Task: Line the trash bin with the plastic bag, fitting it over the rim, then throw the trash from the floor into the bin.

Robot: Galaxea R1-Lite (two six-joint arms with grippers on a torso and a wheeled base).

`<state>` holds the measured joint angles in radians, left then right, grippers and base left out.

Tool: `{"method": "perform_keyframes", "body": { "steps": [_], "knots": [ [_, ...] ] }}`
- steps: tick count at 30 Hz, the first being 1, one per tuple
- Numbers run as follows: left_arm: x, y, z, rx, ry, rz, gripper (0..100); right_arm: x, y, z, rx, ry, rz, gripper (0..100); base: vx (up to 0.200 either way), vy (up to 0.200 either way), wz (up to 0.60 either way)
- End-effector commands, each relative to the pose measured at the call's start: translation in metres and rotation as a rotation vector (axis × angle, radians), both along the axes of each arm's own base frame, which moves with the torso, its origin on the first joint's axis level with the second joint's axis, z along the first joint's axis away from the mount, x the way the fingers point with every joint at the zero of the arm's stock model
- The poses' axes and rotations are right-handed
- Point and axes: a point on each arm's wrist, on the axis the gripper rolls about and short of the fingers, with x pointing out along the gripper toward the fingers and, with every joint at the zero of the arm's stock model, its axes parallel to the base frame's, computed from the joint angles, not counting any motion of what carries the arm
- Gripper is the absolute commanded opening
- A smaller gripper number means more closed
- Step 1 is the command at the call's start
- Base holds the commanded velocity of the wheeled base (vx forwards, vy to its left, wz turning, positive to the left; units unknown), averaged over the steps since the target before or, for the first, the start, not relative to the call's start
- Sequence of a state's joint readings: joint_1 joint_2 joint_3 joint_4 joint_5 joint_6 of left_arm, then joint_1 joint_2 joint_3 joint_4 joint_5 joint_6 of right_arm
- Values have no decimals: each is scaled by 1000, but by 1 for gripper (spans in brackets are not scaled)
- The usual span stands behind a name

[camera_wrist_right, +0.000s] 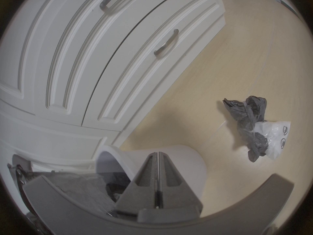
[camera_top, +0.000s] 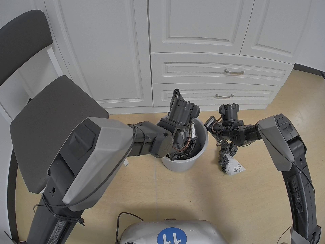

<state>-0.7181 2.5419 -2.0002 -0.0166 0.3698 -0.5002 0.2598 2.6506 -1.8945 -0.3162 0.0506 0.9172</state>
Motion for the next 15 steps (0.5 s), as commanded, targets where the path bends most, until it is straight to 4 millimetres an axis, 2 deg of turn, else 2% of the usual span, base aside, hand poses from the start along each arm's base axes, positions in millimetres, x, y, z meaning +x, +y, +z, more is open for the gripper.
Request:
{"method": "perform_keyframes", "body": {
  "steps": [1,9,15],
  "knots": [
    [0,3,10,-15,-13,11,0,-11,-3,3,-47,25,24,0,0,0,0],
    [-2,5,13,-18,-14,23,0,-35,-8,7,-73,74,165,0,0,0,0],
    [-2,4,11,-15,-9,22,0,-49,-15,-3,-158,112,232,0,0,0,0]
  ]
}}
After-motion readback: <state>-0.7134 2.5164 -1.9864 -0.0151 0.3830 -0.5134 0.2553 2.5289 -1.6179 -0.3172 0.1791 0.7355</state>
